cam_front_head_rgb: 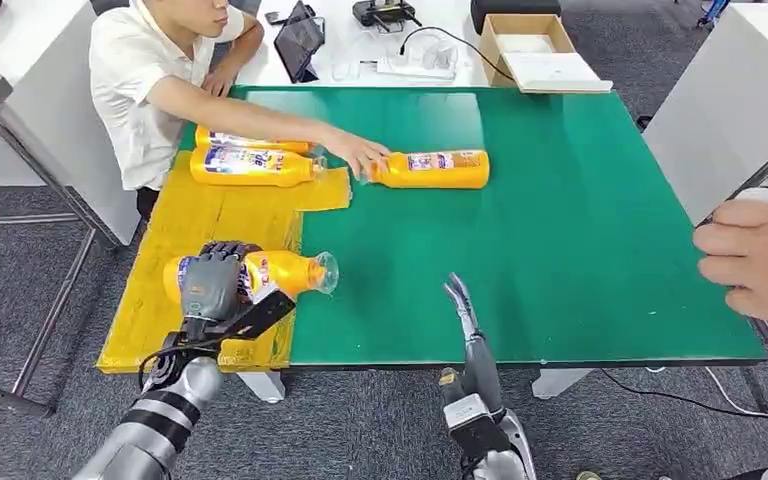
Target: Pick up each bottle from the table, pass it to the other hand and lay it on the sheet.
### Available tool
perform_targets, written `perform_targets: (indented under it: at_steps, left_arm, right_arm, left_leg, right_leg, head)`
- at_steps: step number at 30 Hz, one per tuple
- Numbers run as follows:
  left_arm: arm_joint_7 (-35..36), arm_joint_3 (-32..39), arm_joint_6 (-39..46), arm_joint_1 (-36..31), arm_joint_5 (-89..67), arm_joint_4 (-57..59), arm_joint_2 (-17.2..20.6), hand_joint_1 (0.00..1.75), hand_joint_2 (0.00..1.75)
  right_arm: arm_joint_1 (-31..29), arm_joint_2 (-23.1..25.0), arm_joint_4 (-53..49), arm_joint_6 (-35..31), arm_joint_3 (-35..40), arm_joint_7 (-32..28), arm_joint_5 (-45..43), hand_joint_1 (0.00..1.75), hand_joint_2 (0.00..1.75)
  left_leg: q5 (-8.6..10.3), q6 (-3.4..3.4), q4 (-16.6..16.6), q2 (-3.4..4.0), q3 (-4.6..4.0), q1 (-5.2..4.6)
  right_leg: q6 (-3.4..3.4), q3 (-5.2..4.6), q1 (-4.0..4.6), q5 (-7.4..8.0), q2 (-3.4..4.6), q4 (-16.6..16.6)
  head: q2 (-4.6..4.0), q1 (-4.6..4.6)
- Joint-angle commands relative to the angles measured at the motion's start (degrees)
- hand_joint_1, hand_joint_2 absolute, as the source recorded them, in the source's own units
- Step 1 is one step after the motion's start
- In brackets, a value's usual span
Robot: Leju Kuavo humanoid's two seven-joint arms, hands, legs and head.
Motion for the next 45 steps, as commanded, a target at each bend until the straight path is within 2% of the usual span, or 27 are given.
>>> perform_targets:
  at_steps: [1,9,12,16,18,19,20,24,25,27,31,35,39,42,45]
  left_arm:
    - [2.1,-0.7,-0.7,-10.2,-1.5,19.9,0.1,1.75,1.75]
    - [2.1,-0.7,-0.7,-10.2,-1.5,19.9,0.1,1.75,1.75]
    - [6.6,0.7,-2.8,-13.0,-2.0,24.8,-0.1,1.75,1.75]
    - [7.3,2.2,-5.9,-15.1,-1.2,29.3,0.1,1.75,1.75]
    - [6.6,3.2,-7.9,-14.6,0.1,29.7,-0.5,0.54,1.75]
    - [5.7,3.7,-8.8,-14.2,0.8,29.5,-0.8,0.17,1.75]
    - [4.8,4.4,-9.9,-14.0,1.9,29.3,-1.2,0.00,1.75]
    - [0.1,5.5,-16.4,-12.7,5.9,27.0,-2.1,0.00,1.75]
    - [-3.4,5.4,-20.4,-12.1,8.4,24.7,-2.8,0.00,1.75]
    - [-4.2,4.0,-24.1,-10.9,11.8,21.2,-3.3,0.00,1.75]
    - [-4.4,2.2,-25.8,-10.3,13.2,19.5,-3.3,0.00,1.75]
    - [-5.6,0.2,-29.3,-9.2,17.2,18.3,-2.6,0.00,1.75]
    - [-8.0,-1.4,-30.7,-7.4,21.7,14.8,-2.1,0.00,1.75]
    - [-10.1,-3.1,-31.7,-4.6,27.3,7.0,-1.3,0.00,1.75]
    - [-12.6,-4.4,-23.7,-0.5,30.0,-5.7,-1.5,0.00,1.75]
  right_arm:
    - [-2.6,0.9,4.9,0.5,-1.8,-0.1,-0.2,0.00,0.00]
    - [-2.6,0.9,4.9,0.5,-1.8,-0.1,-0.2,0.00,0.00]
    - [-3.3,1.2,6.2,1.0,-1.7,0.0,-0.1,0.00,0.00]
    - [-4.4,1.8,8.7,1.0,-1.4,-0.2,-0.1,0.00,0.00]
    - [-4.2,1.8,9.1,0.6,-2.0,-0.4,-0.5,0.00,0.00]
    - [-3.9,1.6,9.1,0.5,-2.2,-0.3,-0.6,0.00,0.00]
    - [-3.7,1.5,9.2,0.5,-2.5,-0.3,-0.7,0.00,0.00]
    - [-3.6,1.3,9.9,0.5,-3.6,-0.4,-0.7,0.00,0.00]
    - [-3.8,1.5,10.1,-0.3,-3.9,-0.8,-0.4,0.00,0.00]
    - [-4.1,1.6,10.2,0.1,-3.8,-1.0,-0.3,0.00,0.00]
    - [-4.4,1.6,11.1,-0.1,-3.3,-1.3,0.1,0.00,0.00]
    - [-4.7,1.4,12.5,-0.3,-3.9,-1.8,0.0,0.00,0.00]
    - [-4.6,1.1,13.3,-0.7,-4.4,-2.3,0.2,0.00,0.00]
    - [-4.1,1.1,13.2,-1.0,-4.7,-2.6,0.1,0.00,0.00]
    - [-2.9,0.9,11.8,-1.9,-5.1,-2.6,0.1,0.00,0.00]
  left_leg:
    - [-0.08,-0.12,0.0,0.06,0.22,0.08]
    - [-0.06,-0.08,0.0,0.07,0.10,0.04]
    - [-0.07,-0.10,0.0,0.06,0.12,0.06]
    - [-0.04,-0.09,0.0,0.11,0.06,0.06]
    - [-0.06,-0.10,0.0,0.15,0.15,0.07]
    - [-0.04,-0.08,-0.1,0.12,0.13,0.04]
    - [-0.07,-0.13,-0.1,0.16,0.29,0.06]
    - [-0.05,-0.06,-0.1,0.09,0.25,0.03]
    - [-0.11,-0.10,-0.1,0.12,0.37,0.05]
    - [-0.05,-0.06,-0.1,0.04,0.25,0.02]
    - [-0.02,-0.04,-0.1,-0.33,0.29,0.00]
    - [-0.05,-0.07,-0.1,-0.11,0.35,0.00]
    - [-0.05,-0.09,-0.1,-0.15,0.43,-0.01]
    - [-0.08,-0.08,-0.1,-0.08,0.40,0.02]
    - [-0.06,-0.05,0.0,-0.15,0.30,0.01]
  right_leg:
    - [-0.13,0.24,0.10,-0.08,-0.05,0.0]
    - [-0.10,0.12,0.05,-0.06,-0.03,0.0]
    - [-0.12,0.15,0.07,-0.07,-0.05,0.0]
    - [-0.10,0.07,0.08,-0.02,0.02,0.0]
    - [-0.12,0.16,0.09,-0.03,0.05,0.0]
    - [-0.09,0.13,0.05,-0.01,0.04,-0.1]
    - [-0.15,0.27,0.08,-0.05,0.03,-0.1]
    - [-0.08,0.22,0.04,-0.05,0.00,-0.1]
    - [-0.12,0.33,0.08,-0.10,-0.01,-0.1]
    - [-0.08,0.24,0.03,-0.07,-0.06,0.0]
    - [-0.08,0.40,0.01,-0.09,-0.33,-0.1]
    - [-0.10,0.42,0.02,-0.04,-0.18,-0.1]
    - [-0.12,0.48,0.03,-0.06,-0.26,-0.1]
    - [-0.10,0.44,0.05,-0.07,-0.18,-0.1]
    - [-0.07,0.33,0.04,-0.07,-0.25,0.0]
  head:
    - [0.00,-0.02]
    - [0.00,0.00]
    - [0.00,0.00]
    - [-0.02,0.00]
    - [0.00,0.00]
    - [0.00,-0.02]
    - [0.00,0.00]
    - [0.00,-0.02]
    - [0.00,-0.02]
    - [-0.02,-0.02]
    - [0.00,-0.02]
    - [0.00,0.00]
    - [-0.02,-0.02]
    - [0.00,-0.02]
    - [0.00,-0.02]
